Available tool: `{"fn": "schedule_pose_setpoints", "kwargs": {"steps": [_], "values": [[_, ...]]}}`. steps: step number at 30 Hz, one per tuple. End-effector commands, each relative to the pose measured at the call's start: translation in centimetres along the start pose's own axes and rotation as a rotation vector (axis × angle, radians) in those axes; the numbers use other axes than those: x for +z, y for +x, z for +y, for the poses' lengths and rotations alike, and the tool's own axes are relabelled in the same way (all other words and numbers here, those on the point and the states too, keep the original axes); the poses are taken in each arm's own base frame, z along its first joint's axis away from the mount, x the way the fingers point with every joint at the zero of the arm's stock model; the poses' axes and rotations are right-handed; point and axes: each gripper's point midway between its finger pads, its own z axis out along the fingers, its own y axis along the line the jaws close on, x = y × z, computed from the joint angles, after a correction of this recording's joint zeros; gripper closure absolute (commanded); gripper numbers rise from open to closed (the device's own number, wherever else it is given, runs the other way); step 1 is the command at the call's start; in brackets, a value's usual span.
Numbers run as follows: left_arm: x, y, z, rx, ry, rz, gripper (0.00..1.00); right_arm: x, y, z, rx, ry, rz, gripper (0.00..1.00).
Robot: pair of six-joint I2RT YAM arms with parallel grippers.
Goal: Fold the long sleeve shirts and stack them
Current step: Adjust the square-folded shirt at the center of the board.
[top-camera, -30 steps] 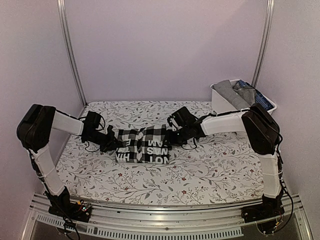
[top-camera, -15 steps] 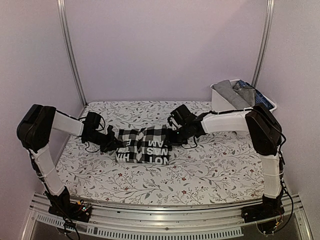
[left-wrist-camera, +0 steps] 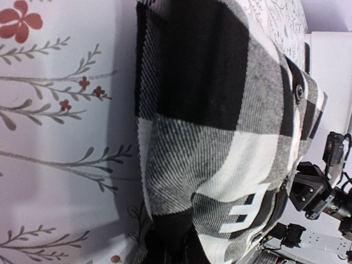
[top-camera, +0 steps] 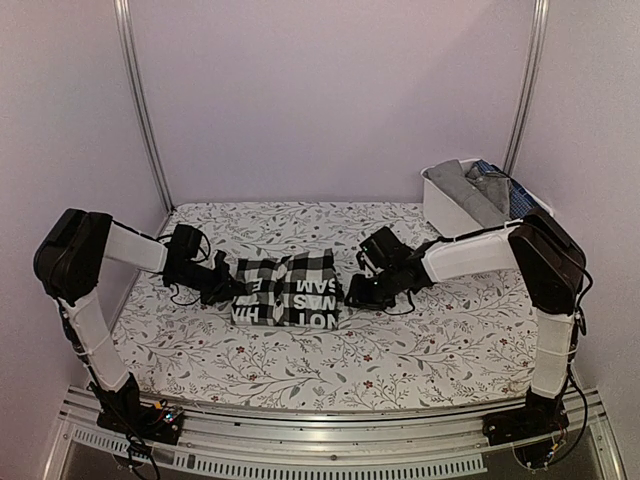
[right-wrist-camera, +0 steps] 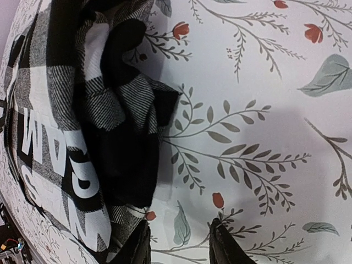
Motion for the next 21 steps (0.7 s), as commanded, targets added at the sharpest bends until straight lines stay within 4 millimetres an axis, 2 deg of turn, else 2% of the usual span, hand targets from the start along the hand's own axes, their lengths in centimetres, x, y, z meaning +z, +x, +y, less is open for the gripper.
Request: {"fn": "schedule_pose_setpoints", "kwargs": {"steps": [1,8,15,17,21], "values": [[0.7,0.5,0.5,-0.005,-0.01,0.015,1.0,-1.4,-2.4,2.0,0.023,-0.078,-0.086,0.66],[0.8,0.5,0.5,-0.007,-0.007,0.018,1.0,-0.4,-3.2,2.3,0.01,-0.08,-0.101,0.67],[0.8,0.5,0.5,-0.007,-0.006,0.02,1.0,1.1,-3.5,2.8,-0.008,-0.081,-0.078,0.72],[0.8,0.6,0.5,-0.008,-0.007,0.021,1.0,1.7,-3.2,2.5,-0.007,-0.068,-0.059,0.77],[0.7,0.4,0.3,-0.006,-0.003,0.016,1.0,1.7,-2.8,1.4,0.007,-0.011,-0.053,0.78]]}}
